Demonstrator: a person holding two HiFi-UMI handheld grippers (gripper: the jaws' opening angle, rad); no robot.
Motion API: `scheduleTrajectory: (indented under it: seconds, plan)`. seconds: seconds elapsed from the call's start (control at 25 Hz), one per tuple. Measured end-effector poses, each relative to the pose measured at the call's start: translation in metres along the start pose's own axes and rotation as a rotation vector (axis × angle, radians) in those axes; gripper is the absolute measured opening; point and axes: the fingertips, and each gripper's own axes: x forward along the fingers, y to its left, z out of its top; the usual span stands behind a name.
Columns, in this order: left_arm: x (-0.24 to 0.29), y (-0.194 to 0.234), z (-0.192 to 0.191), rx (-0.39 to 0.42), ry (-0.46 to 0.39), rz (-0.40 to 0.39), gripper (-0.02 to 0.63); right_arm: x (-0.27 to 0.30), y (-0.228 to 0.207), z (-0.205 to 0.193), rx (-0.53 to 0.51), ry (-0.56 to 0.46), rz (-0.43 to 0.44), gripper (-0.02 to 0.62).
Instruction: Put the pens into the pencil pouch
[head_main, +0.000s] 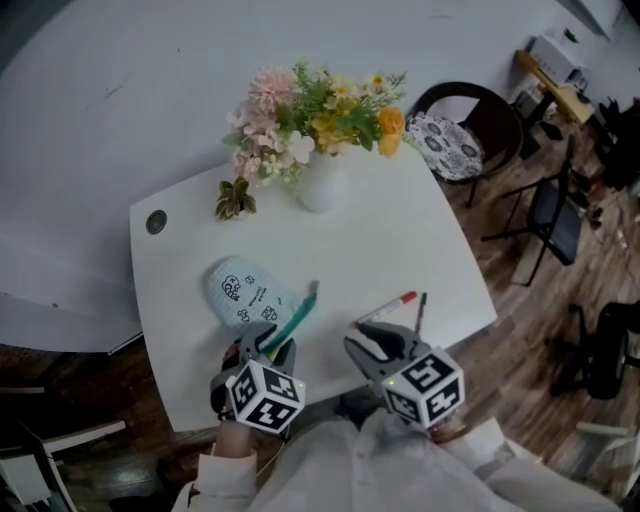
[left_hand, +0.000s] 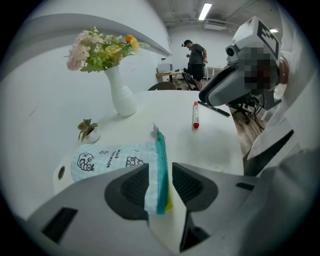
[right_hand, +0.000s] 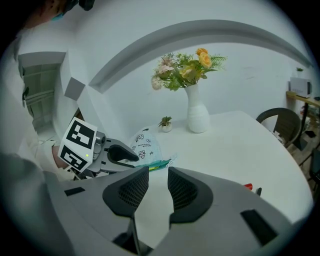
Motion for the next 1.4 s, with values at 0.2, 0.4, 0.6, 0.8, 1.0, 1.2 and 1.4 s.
scheduleTrajectory:
  seconds: [0.2, 0.4, 0.6, 0.8, 1.0, 1.2, 1.4]
  plan:
    - [0.011, -0.002, -0.009, 0.065, 0.051, 0.023, 0.137, -0.001, -0.002, -0.006, 0.012, 0.01, -0.008, 0.101]
    - [0.017, -0.004, -0.01, 0.051, 0.069, 0.025, 0.13, -0.003, -0.006, -0.005, 0.02, 0.0, -0.02, 0.101]
    - [0.019, -0.004, -0.01, 0.027, 0.07, 0.017, 0.049, -0.006, -0.013, -0.006, 0.025, -0.006, -0.023, 0.101]
    - [0.01, -0.015, -0.001, -0.153, -0.018, -0.092, 0.028, -0.008, -0.013, -0.003, 0.019, -0.015, -0.011, 0.101]
    - [-0.006, -0.012, 0.017, -0.251, -0.117, -0.109, 0.026, -0.008, -0.01, 0.0, 0.013, -0.026, 0.01, 0.101]
    - [-0.025, -0.007, 0.035, -0.273, -0.194, -0.11, 0.026, -0.008, -0.007, 0.01, -0.001, -0.049, 0.03, 0.101]
    - [-0.048, -0.002, 0.058, -0.373, -0.311, -0.138, 0.025, -0.01, -0.005, 0.015, -0.017, -0.06, 0.025, 0.101]
